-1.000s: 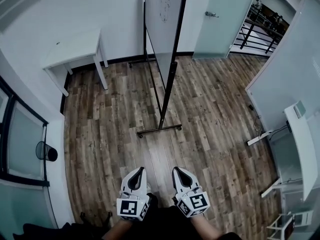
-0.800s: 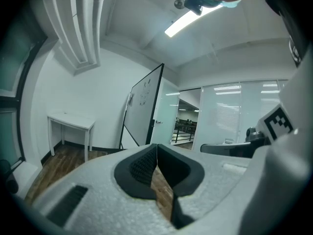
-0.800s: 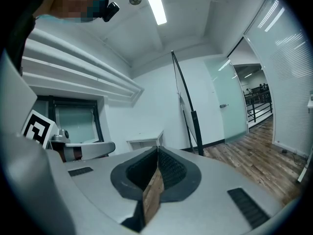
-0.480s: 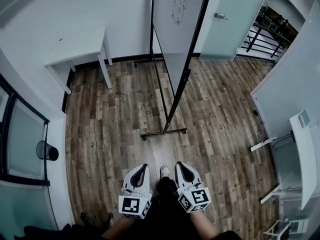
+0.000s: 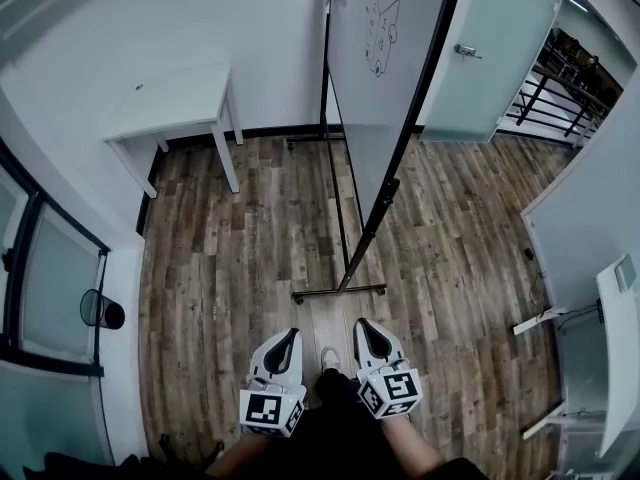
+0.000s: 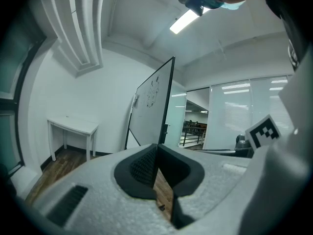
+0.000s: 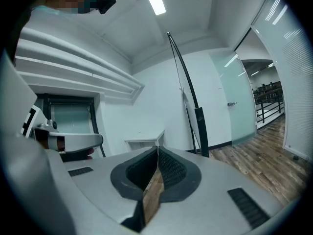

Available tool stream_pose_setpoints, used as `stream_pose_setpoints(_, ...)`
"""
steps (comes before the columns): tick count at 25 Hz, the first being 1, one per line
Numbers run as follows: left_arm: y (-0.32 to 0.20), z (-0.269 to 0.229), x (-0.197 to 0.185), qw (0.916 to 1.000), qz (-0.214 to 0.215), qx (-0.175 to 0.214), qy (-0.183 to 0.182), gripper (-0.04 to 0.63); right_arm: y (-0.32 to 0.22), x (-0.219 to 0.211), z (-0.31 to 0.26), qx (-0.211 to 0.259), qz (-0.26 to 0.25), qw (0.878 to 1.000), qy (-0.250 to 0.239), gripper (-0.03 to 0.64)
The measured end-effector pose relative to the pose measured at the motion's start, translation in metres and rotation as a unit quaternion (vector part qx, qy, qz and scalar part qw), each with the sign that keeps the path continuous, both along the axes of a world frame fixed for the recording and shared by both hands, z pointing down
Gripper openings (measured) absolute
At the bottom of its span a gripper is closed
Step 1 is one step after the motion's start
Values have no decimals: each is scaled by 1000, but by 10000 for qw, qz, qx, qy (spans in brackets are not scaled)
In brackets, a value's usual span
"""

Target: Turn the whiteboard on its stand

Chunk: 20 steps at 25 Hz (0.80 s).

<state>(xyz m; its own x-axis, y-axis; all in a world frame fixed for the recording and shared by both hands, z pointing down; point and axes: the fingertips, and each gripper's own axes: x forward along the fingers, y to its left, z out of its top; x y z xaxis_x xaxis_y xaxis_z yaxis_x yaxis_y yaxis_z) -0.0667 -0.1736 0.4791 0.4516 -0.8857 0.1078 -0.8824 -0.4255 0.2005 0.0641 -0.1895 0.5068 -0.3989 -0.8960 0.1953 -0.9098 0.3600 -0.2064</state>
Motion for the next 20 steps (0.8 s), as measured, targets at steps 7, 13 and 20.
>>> stream_pose_setpoints(7,-64,-9,24,10000,-54,71,-26,18,-72,26,5,-23,0,10000,92,14)
stream_pose_setpoints(13,-106,0,42,9999,-111,-41,-91,18,-130,52,22,-128,100,9996,213,15)
stream_pose_setpoints(20,-148,3,58,9997,-228,-76,-93,18,-191,77,38,-216,163,9991,320,18)
